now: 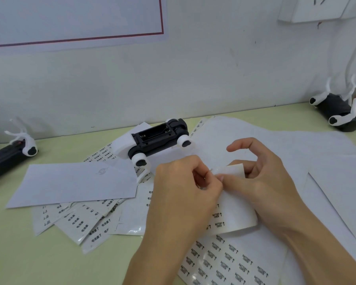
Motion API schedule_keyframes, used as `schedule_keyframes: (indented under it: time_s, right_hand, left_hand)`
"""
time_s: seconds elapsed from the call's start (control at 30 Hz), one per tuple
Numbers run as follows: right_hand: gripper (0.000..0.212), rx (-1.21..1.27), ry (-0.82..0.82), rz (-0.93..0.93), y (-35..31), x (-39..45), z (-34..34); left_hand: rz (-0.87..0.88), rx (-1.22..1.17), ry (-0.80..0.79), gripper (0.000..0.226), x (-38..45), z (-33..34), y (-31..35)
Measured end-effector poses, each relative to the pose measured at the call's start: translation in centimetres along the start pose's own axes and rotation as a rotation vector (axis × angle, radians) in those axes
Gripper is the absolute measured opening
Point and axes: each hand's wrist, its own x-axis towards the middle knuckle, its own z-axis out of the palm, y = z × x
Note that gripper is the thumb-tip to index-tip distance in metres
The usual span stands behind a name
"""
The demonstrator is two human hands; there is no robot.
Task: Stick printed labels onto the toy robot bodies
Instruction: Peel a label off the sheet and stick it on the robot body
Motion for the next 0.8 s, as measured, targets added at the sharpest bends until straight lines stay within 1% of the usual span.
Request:
schedule_keyframes:
  time_s: [0.27, 0.43, 0.8]
  right_hand:
    - [0.04, 0.009, 0.01, -0.011, -0.1, -0.1, 0.0]
    - [0.04, 0.014, 0.012, -0.009, -0.1, -0.1, 0.2]
    - [0.038, -0.149, 0.031, -0.069, -0.2, -0.4, 0.5]
  left_hand:
    - [-0.133, -0.214, -0.056, 0.014, 0.3, -0.2, -0.4]
    - [-0.194, -0.263, -0.097, 0.011, 0.4, -0.2, -1.0]
    - [-0.181, -0.261, -0.008, 0.017, 0.0, 0.9, -1.2]
